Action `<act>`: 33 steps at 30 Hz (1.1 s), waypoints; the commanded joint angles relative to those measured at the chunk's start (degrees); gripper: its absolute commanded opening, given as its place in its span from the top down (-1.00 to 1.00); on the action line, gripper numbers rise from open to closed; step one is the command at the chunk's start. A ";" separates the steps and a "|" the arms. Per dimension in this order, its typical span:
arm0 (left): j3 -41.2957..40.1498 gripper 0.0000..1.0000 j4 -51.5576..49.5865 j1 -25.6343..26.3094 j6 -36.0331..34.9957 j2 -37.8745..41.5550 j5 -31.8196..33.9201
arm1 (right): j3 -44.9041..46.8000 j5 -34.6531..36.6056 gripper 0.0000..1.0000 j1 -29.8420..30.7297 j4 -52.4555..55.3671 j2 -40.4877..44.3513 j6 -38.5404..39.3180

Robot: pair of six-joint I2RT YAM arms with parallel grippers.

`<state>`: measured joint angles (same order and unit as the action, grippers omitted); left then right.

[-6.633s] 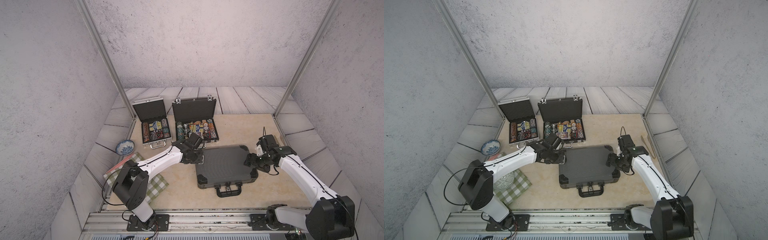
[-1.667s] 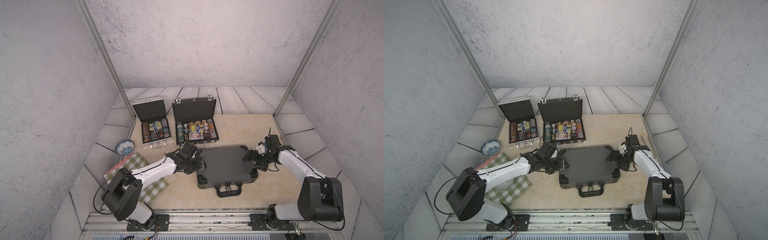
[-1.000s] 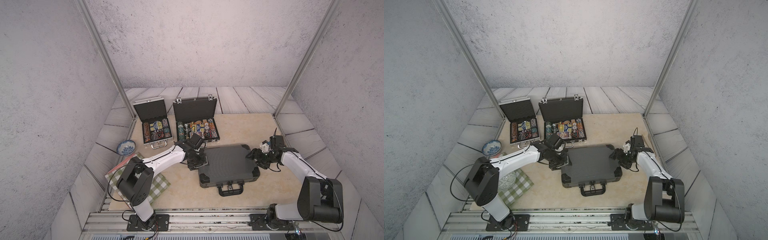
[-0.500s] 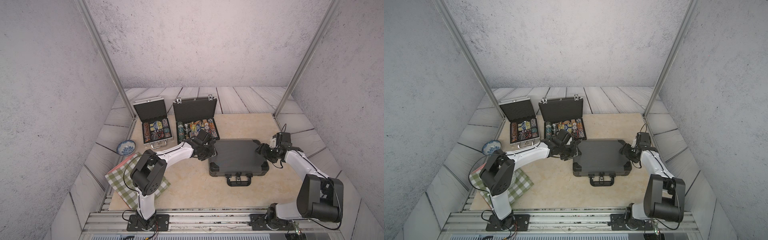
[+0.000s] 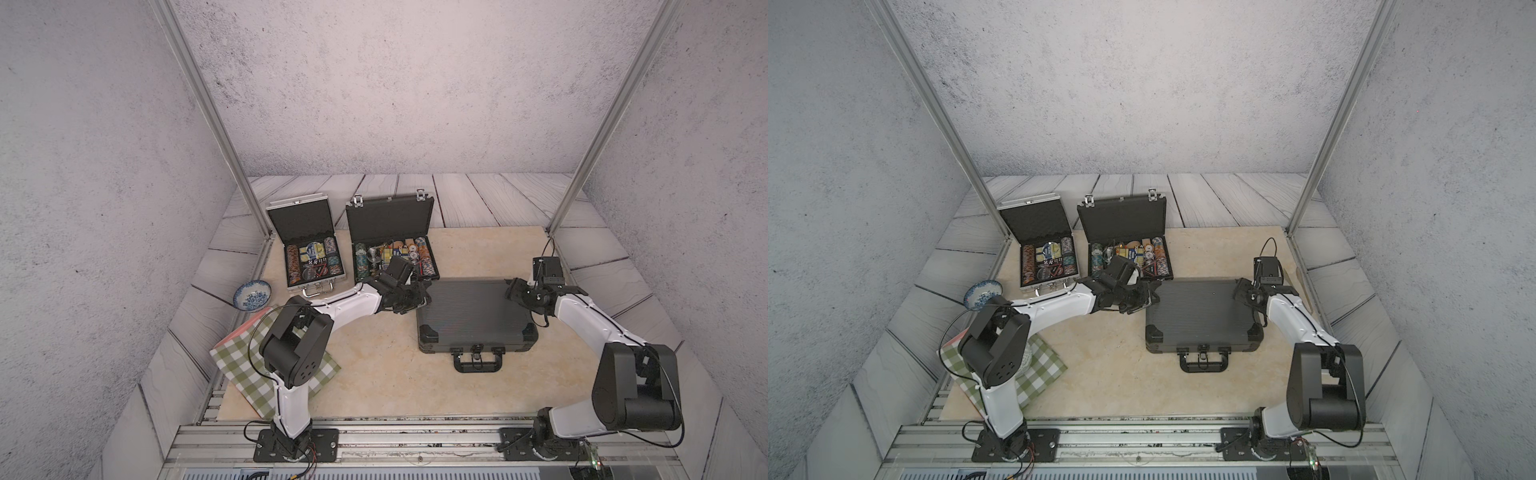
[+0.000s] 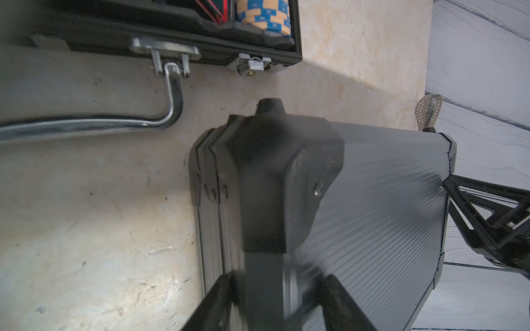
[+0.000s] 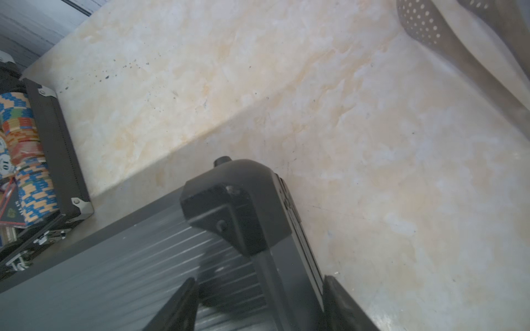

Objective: Close the poker set cases
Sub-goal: Adjust the poker set case at the center of the board.

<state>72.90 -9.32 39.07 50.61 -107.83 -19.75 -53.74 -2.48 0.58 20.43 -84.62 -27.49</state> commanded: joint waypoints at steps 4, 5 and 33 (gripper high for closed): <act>-3.32 0.12 -2.67 1.97 -2.89 -4.32 0.18 | 3.89 -25.13 -0.61 2.03 16.97 -1.18 -1.89; -3.59 0.11 -2.72 2.05 -2.96 -4.23 -0.05 | 3.46 -24.50 -0.64 0.45 18.07 -0.29 -1.26; 0.80 0.07 -7.82 2.24 -6.23 -6.14 -1.60 | 15.15 -41.65 -0.45 2.43 7.35 -9.49 2.45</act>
<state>74.87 -11.90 39.03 46.30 -108.29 -19.33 -46.39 -23.22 -8.71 13.65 -84.29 -22.44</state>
